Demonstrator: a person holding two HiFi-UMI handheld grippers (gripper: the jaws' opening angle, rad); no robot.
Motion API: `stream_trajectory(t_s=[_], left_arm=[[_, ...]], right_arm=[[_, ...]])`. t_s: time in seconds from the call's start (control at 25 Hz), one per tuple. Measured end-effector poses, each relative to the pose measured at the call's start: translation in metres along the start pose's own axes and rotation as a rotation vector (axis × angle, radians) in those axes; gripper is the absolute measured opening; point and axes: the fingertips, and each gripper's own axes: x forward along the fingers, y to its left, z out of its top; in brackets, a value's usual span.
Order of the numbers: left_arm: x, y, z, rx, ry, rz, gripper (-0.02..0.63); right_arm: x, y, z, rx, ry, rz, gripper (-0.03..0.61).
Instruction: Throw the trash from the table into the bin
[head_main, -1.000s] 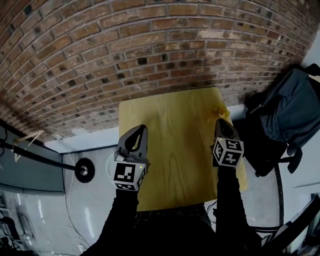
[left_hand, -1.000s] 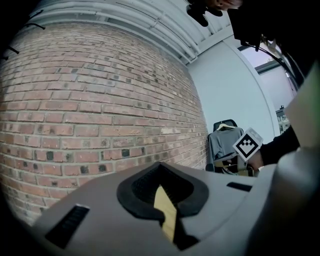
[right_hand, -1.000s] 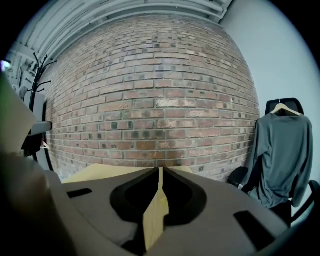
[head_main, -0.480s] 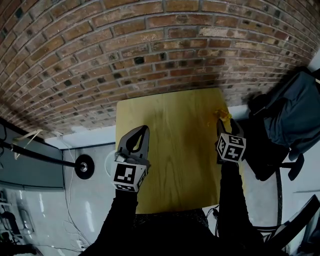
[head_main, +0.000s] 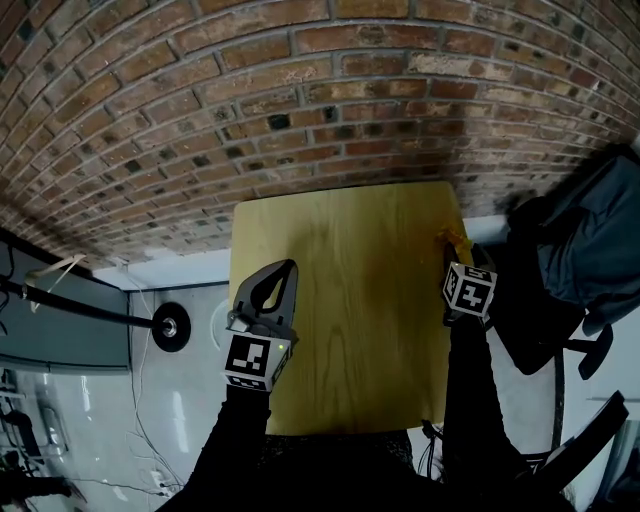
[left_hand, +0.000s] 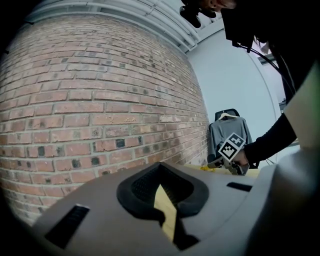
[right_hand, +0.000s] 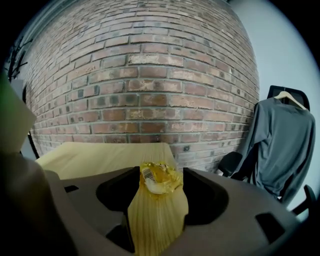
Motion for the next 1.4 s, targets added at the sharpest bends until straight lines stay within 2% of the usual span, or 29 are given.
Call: stream_trajectory(t_s=[0.32,0.6,0.76,0.8,1.16,1.4], left_arm=[[0.006,0.007,-0.009,0.004,0.031,0.002,0.006],[0.005,0.009,-0.018,-0.001,0.045,0.004,0.006],[0.003,0.009,-0.02,0.001,0.051,0.002,0.006],[0.003,0.009,-0.021,0.002,0.051,0.002,0.006],[-0.004,0.014,-0.02,-0.014,0.039,0.012,0.006],[-0.017,0.021,-0.02,-0.032,0.02,0.021,0.006]], right_arm=[[0.027,-0.01,-0.015,0.026,0.062,-0.021,0.255],[0.033,-0.015,-0.021,-0.008,0.099,-0.053,0.249],[0.029,-0.021,-0.02,-0.032,0.102,-0.094,0.107],[0.028,-0.022,-0.021,-0.035,0.105,-0.098,0.095],[0.021,-0.018,-0.021,-0.043,0.118,-0.108,0.052],[0.007,-0.001,-0.005,-0.056,0.089,-0.088,0.043]])
